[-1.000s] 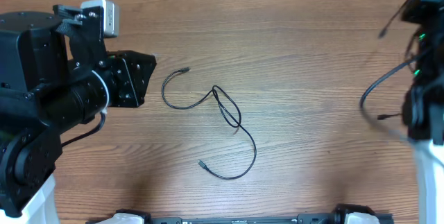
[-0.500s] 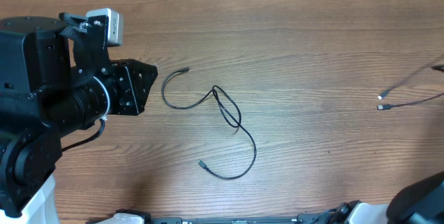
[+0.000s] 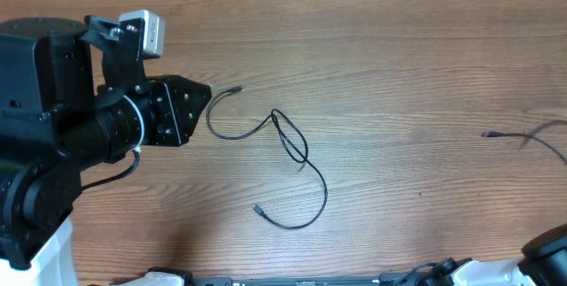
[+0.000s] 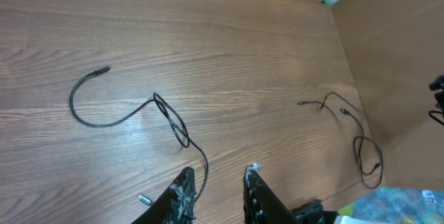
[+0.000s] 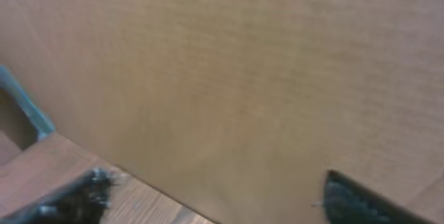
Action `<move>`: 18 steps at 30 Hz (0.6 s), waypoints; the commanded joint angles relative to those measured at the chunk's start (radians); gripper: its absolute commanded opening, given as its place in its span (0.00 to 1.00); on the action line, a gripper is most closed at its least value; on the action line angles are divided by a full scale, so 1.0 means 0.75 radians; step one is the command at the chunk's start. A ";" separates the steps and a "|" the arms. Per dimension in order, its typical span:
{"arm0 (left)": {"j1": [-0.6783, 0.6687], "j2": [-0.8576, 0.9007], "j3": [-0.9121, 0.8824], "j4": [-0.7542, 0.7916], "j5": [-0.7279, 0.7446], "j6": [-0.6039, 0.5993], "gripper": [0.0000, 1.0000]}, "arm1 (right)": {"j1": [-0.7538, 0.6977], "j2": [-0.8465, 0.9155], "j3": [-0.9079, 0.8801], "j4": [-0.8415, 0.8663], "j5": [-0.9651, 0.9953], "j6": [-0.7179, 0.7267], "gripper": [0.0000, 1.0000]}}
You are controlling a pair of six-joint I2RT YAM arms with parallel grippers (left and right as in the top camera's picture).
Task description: Untangle cables
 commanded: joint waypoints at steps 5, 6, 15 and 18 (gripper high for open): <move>-0.002 0.010 0.015 -0.002 0.038 -0.001 0.24 | 0.188 -0.058 0.037 0.004 -0.312 0.071 1.00; -0.002 0.011 0.015 -0.002 0.037 -0.001 0.24 | 0.220 -0.064 0.037 -0.012 -0.310 0.113 1.00; -0.002 0.011 0.015 -0.003 0.035 -0.002 0.25 | 0.441 -0.017 0.034 -0.437 -0.179 0.554 1.00; -0.002 0.011 0.015 -0.003 0.040 -0.003 0.26 | 0.489 0.033 0.034 -0.704 0.027 0.902 1.00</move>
